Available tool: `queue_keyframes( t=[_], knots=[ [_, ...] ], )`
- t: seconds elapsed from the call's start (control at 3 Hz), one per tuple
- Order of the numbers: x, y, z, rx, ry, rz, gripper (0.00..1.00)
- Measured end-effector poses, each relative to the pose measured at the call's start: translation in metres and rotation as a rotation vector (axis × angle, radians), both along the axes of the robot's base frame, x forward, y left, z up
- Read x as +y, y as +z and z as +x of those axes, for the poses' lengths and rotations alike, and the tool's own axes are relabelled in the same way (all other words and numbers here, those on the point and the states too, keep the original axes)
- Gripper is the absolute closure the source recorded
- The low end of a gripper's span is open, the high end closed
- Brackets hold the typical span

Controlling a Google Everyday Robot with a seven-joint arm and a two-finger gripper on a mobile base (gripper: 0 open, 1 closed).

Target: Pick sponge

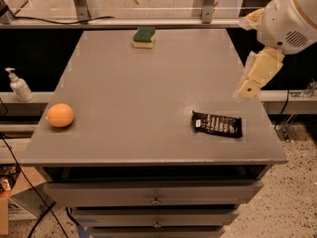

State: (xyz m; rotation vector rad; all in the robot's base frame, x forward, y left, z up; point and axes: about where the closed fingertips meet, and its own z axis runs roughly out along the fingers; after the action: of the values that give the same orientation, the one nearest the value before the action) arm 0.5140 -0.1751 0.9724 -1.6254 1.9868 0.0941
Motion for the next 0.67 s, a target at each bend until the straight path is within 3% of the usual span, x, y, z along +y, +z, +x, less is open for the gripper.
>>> queue_keyframes(
  t=[0.67],
  knots=[
    [0.044,-0.021,0.055,-0.015,0.05,0.092,0.0]
  ],
)
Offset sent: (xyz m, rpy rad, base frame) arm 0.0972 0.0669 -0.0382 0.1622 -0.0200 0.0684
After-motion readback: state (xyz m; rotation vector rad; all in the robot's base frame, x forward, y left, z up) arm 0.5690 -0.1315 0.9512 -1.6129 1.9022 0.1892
